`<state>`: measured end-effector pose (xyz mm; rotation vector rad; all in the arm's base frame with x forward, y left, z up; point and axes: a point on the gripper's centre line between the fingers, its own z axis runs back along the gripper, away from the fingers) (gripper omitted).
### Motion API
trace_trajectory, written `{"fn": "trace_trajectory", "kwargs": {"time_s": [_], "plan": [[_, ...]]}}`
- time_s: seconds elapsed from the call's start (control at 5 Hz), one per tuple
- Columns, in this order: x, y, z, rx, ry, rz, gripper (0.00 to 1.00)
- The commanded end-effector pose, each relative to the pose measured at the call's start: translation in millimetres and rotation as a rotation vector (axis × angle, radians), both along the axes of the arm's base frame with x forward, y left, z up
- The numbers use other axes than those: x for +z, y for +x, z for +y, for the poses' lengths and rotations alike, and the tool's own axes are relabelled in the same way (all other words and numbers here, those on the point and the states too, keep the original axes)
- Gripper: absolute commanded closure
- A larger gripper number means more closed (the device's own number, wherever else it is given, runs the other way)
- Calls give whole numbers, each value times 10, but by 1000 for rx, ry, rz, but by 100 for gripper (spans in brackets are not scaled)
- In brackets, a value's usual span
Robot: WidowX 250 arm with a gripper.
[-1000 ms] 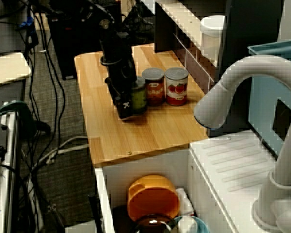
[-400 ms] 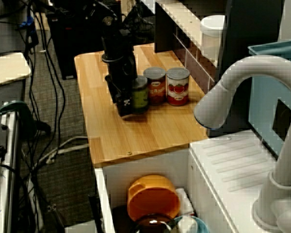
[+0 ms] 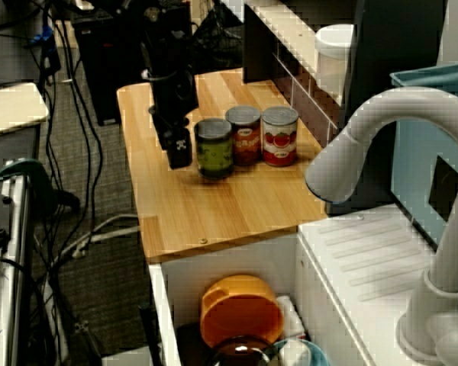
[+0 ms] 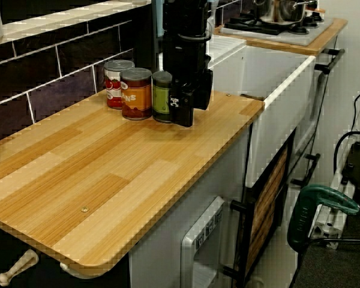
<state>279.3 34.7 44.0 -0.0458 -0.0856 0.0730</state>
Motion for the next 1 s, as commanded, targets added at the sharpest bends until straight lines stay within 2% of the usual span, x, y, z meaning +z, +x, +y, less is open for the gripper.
{"fn": "trace_trajectory", "kwargs": {"time_s": [0.0, 0.2, 0.4, 0.8], "plan": [[297, -50, 509, 20, -39, -56, 0], [397, -8, 690, 45, -46, -90, 0], [410, 112, 756, 62, -38, -106, 0], [224, 500, 719, 99, 13, -99, 0]]}}
